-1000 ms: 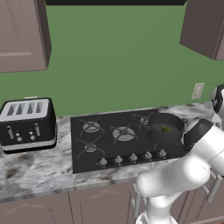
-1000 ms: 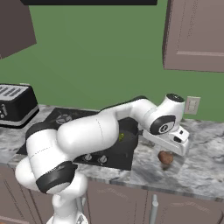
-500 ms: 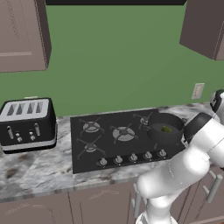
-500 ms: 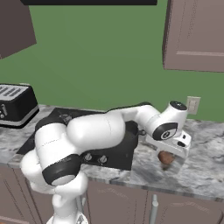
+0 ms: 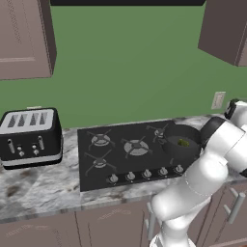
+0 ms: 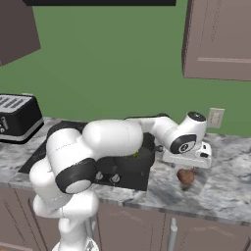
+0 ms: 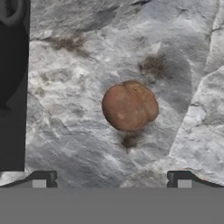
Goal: Put the potato and cucumber in the pot. Retrieve the spatula and lightly stir the vegetables in the pot.
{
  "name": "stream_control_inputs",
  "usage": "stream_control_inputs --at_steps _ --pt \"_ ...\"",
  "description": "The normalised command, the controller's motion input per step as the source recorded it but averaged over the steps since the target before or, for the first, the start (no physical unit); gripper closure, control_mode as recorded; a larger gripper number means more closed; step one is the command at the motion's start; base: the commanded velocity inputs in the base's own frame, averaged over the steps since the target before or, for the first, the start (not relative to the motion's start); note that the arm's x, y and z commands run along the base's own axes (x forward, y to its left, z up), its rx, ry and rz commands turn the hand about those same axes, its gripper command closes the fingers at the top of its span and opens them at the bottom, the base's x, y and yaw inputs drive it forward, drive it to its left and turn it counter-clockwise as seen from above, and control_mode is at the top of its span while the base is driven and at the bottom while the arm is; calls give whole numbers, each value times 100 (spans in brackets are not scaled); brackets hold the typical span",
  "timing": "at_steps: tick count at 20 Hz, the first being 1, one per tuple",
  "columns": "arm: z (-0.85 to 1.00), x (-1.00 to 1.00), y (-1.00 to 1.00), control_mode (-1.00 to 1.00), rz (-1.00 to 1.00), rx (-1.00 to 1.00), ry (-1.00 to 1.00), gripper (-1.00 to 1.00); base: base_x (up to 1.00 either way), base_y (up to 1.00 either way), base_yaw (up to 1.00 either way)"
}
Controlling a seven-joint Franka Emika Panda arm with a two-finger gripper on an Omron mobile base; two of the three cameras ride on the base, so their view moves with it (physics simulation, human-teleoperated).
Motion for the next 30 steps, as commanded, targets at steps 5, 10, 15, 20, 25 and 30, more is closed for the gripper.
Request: stream_control_inputs --at_steps 5,10,15,20,25,30 --pt "-19 27 -18 -100 31 2 2 -100 0 0 0" --pt "-22 41 -13 -100 19 1 3 -100 0 0 0" --pt "-21 34 -15 -100 11 1 8 -100 0 0 0" --pt "-19 27 -30 -100 6 3 10 -100 0 0 0" --pt "-11 17 -22 -100 4 7 13 -100 0 0 0" --pt "-10 3 -2 -100 2 9 10 -100 0 0 0"
